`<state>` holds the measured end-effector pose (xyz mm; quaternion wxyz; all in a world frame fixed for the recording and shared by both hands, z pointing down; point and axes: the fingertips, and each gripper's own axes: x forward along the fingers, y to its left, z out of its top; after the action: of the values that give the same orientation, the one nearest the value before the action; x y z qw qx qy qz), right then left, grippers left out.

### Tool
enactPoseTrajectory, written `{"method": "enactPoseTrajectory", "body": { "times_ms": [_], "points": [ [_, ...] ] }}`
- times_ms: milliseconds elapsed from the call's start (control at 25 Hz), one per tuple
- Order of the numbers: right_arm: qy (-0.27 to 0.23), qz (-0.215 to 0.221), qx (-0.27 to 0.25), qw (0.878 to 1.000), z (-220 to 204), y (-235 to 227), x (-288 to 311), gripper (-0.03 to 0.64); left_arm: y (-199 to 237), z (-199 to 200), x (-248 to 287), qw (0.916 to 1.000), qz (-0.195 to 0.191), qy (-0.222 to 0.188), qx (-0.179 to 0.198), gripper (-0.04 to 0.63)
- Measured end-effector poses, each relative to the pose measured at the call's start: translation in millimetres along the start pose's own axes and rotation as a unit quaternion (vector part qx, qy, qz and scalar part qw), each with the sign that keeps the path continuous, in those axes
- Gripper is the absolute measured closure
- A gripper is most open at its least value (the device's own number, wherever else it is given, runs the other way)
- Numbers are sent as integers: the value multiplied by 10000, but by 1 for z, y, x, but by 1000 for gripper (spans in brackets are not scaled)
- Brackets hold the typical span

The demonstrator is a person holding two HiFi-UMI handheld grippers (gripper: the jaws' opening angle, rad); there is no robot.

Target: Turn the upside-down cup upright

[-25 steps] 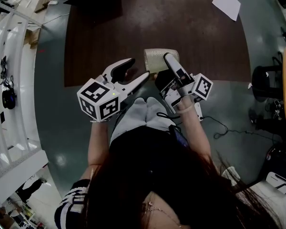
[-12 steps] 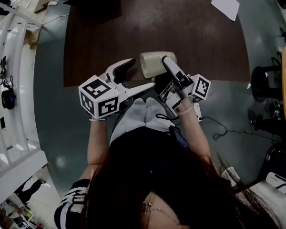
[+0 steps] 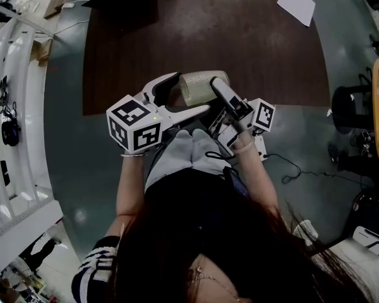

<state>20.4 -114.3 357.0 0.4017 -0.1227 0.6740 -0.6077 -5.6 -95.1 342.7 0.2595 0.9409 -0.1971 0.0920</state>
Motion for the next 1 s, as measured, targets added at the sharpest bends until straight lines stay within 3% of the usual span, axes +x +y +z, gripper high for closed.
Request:
{"method": "enactPoseTrajectory", "body": {
  "times_ms": [160,640,720,1000],
  "points": [
    [17,44,66,10000,-1,0,1,264,-4,-4,6,9998,2,156,144,138],
    [-55,134,274,9995,0,0,1,264,0,4,7,9997,201,-143,61,141],
    [-62,144,289,9995,0,0,1,264,3,6,6,9995,253,-213,6,190],
    [-91,166,303,9994,3,0,3,264,5,8,8,9995,236,-203,11,193]
  ]
}}
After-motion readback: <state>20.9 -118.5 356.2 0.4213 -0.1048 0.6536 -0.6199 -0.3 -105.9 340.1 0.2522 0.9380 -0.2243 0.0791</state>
